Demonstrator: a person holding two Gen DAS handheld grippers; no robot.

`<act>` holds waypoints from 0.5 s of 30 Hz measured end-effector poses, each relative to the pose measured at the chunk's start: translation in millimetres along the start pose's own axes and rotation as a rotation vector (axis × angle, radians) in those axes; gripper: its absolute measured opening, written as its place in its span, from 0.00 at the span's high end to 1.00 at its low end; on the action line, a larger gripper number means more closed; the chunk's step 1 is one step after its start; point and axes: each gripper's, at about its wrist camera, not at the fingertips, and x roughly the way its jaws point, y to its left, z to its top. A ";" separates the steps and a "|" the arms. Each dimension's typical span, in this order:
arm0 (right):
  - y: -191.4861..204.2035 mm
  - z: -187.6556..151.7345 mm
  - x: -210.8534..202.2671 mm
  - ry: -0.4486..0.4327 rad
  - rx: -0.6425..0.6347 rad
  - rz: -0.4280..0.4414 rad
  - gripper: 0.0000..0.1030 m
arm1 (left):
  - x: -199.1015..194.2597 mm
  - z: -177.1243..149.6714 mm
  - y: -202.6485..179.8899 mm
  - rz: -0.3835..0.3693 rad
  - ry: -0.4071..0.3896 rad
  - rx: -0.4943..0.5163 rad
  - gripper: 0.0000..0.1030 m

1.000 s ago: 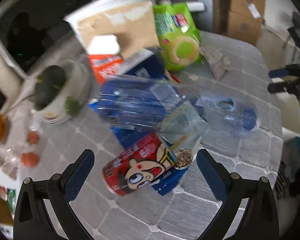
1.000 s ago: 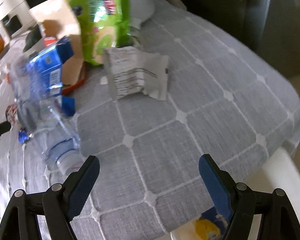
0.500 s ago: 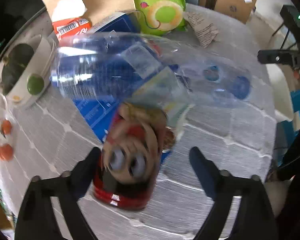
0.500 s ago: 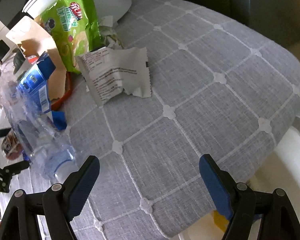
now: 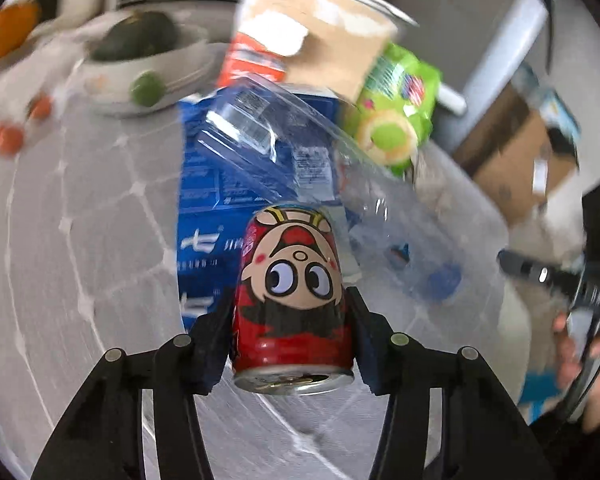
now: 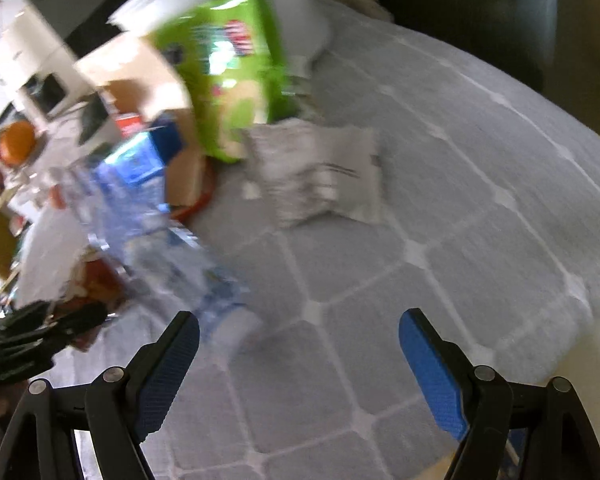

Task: Collect trash
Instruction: 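Grasp the red cartoon can with the left tool while the right tool reaches toward the plastic bottle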

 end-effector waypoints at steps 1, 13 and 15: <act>5.9 0.8 0.8 -0.005 -0.025 0.011 0.17 | -6.9 -3.5 -0.9 -0.001 -0.018 -0.028 0.47; 80.7 2.4 41.7 -0.009 -0.354 0.058 0.16 | -69.9 -14.1 -1.3 0.034 -0.174 -0.212 0.47; 91.8 1.2 50.7 -0.010 -0.422 0.032 0.16 | -74.8 -15.2 3.0 0.032 -0.185 -0.237 0.47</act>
